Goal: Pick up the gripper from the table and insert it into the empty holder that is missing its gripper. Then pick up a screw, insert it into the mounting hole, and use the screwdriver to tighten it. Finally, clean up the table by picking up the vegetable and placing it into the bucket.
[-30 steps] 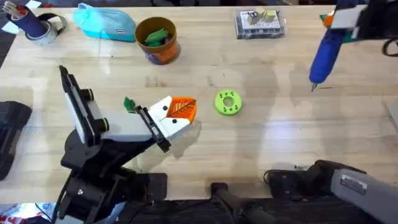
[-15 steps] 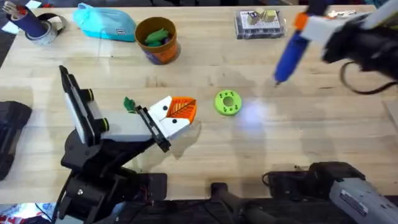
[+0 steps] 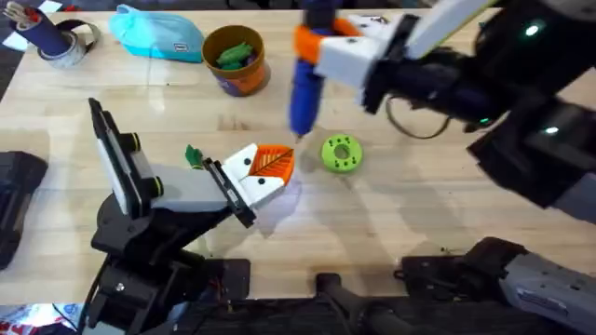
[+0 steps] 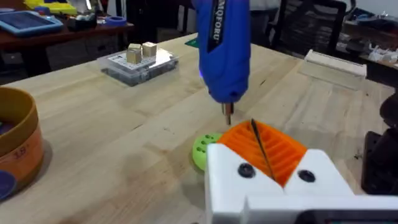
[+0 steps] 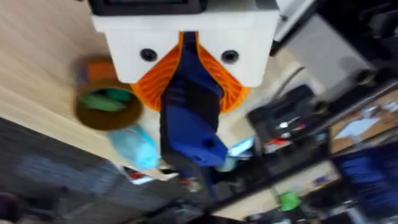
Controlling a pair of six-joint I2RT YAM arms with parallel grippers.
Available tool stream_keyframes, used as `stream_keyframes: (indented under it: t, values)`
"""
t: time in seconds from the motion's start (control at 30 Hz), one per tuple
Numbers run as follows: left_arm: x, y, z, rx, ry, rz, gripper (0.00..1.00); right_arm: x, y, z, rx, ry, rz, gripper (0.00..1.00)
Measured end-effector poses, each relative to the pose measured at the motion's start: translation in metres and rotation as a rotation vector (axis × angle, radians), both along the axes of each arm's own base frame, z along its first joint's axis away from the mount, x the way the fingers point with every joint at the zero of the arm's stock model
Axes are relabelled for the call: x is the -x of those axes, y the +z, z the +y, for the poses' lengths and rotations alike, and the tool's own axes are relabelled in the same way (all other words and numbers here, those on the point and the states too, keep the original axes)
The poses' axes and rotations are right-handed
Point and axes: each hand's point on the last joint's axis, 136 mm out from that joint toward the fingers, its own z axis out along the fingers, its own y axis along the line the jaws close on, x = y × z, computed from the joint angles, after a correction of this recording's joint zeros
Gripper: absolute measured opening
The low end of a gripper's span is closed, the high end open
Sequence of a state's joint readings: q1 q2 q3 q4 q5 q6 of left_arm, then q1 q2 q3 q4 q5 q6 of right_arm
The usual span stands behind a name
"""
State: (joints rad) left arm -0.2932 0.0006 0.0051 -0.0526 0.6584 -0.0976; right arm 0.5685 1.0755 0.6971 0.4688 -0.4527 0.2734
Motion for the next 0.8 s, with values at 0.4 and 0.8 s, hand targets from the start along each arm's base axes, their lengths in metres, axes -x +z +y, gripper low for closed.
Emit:
stream_keyframes:
  t: [0.4,0.8]
  values:
    - [0.0,0.0,0.0,0.0,-0.002,0.0,0.01,0.04,0.04,0.039,-0.092,0.23,-0.081,0.081]
    - [0.0,0.0,0.0,0.0,-0.002,0.0,0.01,0.069,0.062,0.068,-0.13,0.386,-0.186,0.081]
